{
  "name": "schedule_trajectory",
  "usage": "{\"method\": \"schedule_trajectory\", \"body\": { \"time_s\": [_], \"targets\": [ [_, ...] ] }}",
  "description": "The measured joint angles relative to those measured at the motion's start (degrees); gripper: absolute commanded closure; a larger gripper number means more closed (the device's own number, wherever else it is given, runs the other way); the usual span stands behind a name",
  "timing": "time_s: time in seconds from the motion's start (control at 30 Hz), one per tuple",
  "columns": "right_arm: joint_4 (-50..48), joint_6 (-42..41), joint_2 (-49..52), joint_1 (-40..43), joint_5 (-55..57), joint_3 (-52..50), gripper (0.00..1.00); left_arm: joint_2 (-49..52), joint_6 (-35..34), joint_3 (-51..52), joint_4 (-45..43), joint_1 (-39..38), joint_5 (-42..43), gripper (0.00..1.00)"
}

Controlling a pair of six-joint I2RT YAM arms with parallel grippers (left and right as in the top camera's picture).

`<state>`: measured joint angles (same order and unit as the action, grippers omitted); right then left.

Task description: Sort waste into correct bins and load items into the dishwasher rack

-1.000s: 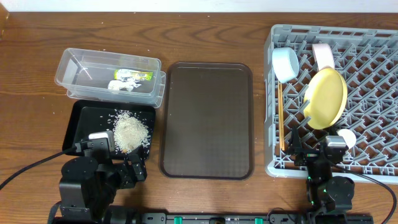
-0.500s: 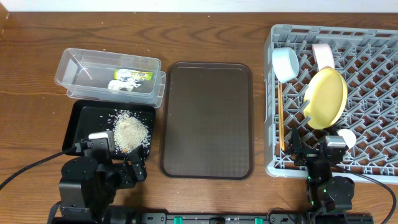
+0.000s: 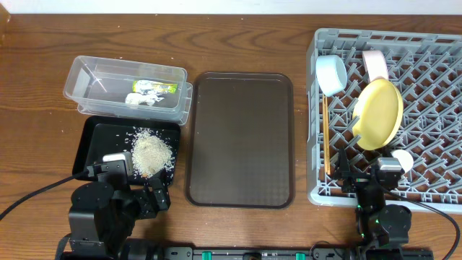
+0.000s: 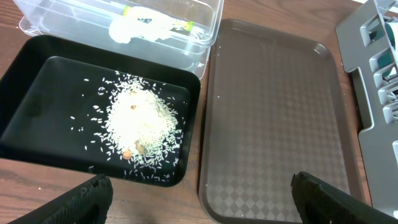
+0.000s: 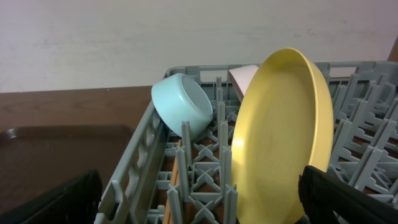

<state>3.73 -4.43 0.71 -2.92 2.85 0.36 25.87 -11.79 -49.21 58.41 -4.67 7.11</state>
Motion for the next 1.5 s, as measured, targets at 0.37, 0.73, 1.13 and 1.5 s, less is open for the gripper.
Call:
{"method": "schedule_trajectory", "body": {
  "time_s": [0.37,0.73,1.13,1.5],
  "targets": [
    [0.0,0.0,0.0,0.0,0.1,0.0,0.01,-3.7,0.1,3.5,-1.0,0.1,-2.5,0.05],
    [0.0,0.2,0.0,0.0,0.2,0.0,0.01,-20.9,0.1,29.7,-25.3,2.2,-3.3,0.05],
    [0.0,0.2,0.0,0.0,0.2,0.0,0.01,-25.4,2.5,47.9,-62.0,2.3,-4.5,0.05],
    [0.0,0.2,0.0,0.0,0.2,0.0,0.01,-25.3,6.1,48.5,-57.3,2.3,-4.3,0.05]
  ]
}}
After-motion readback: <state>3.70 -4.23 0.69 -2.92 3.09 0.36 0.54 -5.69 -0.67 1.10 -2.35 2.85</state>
